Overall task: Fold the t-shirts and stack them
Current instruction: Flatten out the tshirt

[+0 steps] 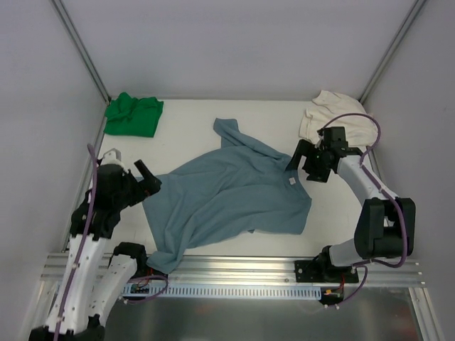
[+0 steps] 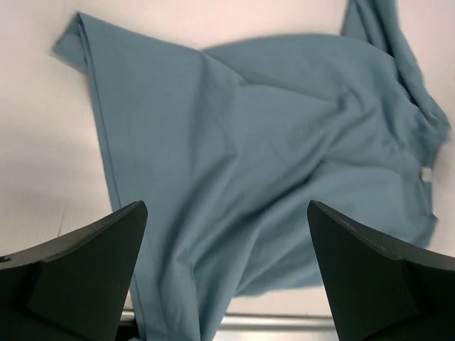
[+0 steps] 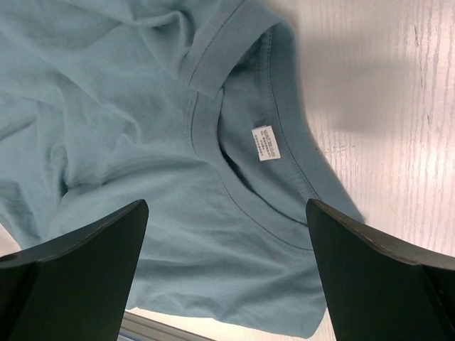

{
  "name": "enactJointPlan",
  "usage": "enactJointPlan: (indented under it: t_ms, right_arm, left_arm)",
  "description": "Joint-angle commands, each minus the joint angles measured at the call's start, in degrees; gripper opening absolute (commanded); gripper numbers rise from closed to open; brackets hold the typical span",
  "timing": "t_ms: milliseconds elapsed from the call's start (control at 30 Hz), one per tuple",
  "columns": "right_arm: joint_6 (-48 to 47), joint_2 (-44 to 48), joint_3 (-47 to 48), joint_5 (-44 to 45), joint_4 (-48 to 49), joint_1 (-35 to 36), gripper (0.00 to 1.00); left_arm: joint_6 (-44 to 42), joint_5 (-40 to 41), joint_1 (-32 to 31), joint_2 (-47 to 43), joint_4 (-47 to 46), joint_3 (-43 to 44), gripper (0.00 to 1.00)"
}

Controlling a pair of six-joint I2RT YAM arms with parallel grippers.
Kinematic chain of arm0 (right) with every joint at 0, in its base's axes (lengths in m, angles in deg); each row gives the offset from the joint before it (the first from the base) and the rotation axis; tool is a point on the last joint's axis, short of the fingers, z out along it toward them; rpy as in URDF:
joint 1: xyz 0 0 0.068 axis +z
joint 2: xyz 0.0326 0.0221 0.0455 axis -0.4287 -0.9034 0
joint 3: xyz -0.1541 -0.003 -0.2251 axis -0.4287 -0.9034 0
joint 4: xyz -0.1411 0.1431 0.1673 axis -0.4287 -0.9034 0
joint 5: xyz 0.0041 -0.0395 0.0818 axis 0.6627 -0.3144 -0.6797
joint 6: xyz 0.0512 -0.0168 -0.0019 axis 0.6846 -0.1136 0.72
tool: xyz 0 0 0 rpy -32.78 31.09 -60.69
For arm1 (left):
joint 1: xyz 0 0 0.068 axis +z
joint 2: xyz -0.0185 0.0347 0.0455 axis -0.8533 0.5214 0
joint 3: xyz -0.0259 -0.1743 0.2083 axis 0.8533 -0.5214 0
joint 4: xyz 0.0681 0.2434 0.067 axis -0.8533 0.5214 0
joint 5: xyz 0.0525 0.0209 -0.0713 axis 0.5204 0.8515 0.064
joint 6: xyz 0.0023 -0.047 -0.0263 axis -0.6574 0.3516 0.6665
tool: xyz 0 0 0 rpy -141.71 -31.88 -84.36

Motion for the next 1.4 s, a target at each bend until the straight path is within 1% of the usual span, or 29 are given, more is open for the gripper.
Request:
enactJointPlan:
  t_ms: [0, 33, 67, 133, 167, 200, 233, 367, 400, 433, 533, 633, 700, 800, 867, 900, 967, 1000, 1100, 1200, 1367]
  right_arm:
    - [-1.1, 5.1, -0.6, 0.0, -1.4, -0.4, 1.00]
    - [-1.2, 6.3, -0.6, 0.2, -2.1, -0.4, 1.00]
    - [-1.3, 7.0, -0.8, 0.3, -2.3, -0.6, 1.00]
    - [-1.2, 8.7, -1.0, -0.3, -2.6, -0.7, 1.00]
    - [-1.2, 9.3, -1.1, -0.4, -2.7, -0.7, 1.00]
    - [-1.3, 9.9, -1.5, -0.4, -3.1, -0.7, 1.00]
    - [-1.5, 10.9, -1.6, -0.4, -3.2, -0.8, 1.00]
    - [-2.5, 13.6, -2.6, -0.4, -4.4, -1.6, 0.99]
    - [-2.5, 14.3, -3.1, -0.4, -4.6, -1.7, 0.99]
    - [-2.5, 14.7, -3.2, -0.4, -4.6, -1.9, 0.99]
    - [-2.5, 16.3, -3.3, -0.7, -4.8, -2.1, 0.99]
    - [-2.3, 16.9, -3.2, -0.9, -5.0, -2.5, 0.99]
    - [-2.4, 16.9, -3.1, -1.1, -5.3, -2.7, 0.99]
    - [-2.3, 17.3, -3.0, -1.5, -5.1, -3.0, 1.00]
    - [-2.1, 17.4, -3.1, -1.8, -4.8, -3.0, 0.99]
    - [-2.0, 17.4, -3.2, -2.0, -4.6, -3.0, 0.99]
    - [-1.9, 17.4, -3.2, -2.3, -4.5, -3.2, 0.99]
    - [-1.9, 17.4, -3.2, -2.5, -4.3, -3.2, 0.99]
    - [-1.8, 17.9, -3.2, -2.8, -4.1, -3.4, 0.99]
    - [-1.4, 18.0, -3.4, -3.3, -3.8, -3.5, 0.99]
    - [-1.3, 18.5, -3.6, -3.8, -3.6, -3.5, 0.99]
  left_arm:
    - [-0.5, 6.5, 0.1, 10.7, -10.1, 6.4, 0.99]
    - [0.6, 5.3, 0.1, 16.6, -11.2, 8.1, 0.99]
    - [1.5, 3.8, 1.5, 19.4, -11.4, 11.4, 0.99]
    - [4.2, -3.4, 3.9, 26.6, -13.8, 13.7, 0.99]
    - [5.4, -6.9, 5.7, 28.4, -15.4, 14.3, 0.99]
    - [6.6, -14.0, 9.5, 30.4, -17.0, 15.0, 0.99]
    - [8.7, -16.7, 11.3, 33.6, -19.4, 15.3, 0.99]
    - [9.0, -26.0, 18.4, 41.3, -20.5, 18.4, 0.99]
    - [9.0, -27.7, 22.0, 42.8, -20.5, 18.5, 0.99]
    - [8.8, -31.0, 23.7, 45.2, -20.8, 18.3, 0.99]
    - [7.5, -34.1, 29.2, 49.1, -21.0, 16.8, 0.99]
    - [6.1, -34.0, 29.9, 51.7, -19.5, 15.4, 0.99]
    - [4.4, -32.1, 29.9, 52.9, -17.8, 14.7, 0.99]
    - [0.8, -25.5, 30.5, 53.8, -14.1, 15.3, 0.99]
    - [-3.3, -21.9, 30.6, 54.5, -11.2, 16.7, 0.99]
    - [-5.6, -17.7, 30.6, 54.8, -9.2, 17.2, 0.99]
    - [-7.4, -14.0, 30.6, 55.0, -7.9, 18.1, 0.99]
    - [-8.7, -10.7, 30.6, 55.1, -7.3, 18.4, 0.99]
    - [-10.4, -6.2, 30.6, 55.4, -5.4, 19.3, 0.99]
    - [-11.7, -3.8, 30.6, 56.9, -4.5, 19.3, 0.99]
    - [-12.9, -3.8, 30.6, 60.9, -4.8, 17.3, 0.99]
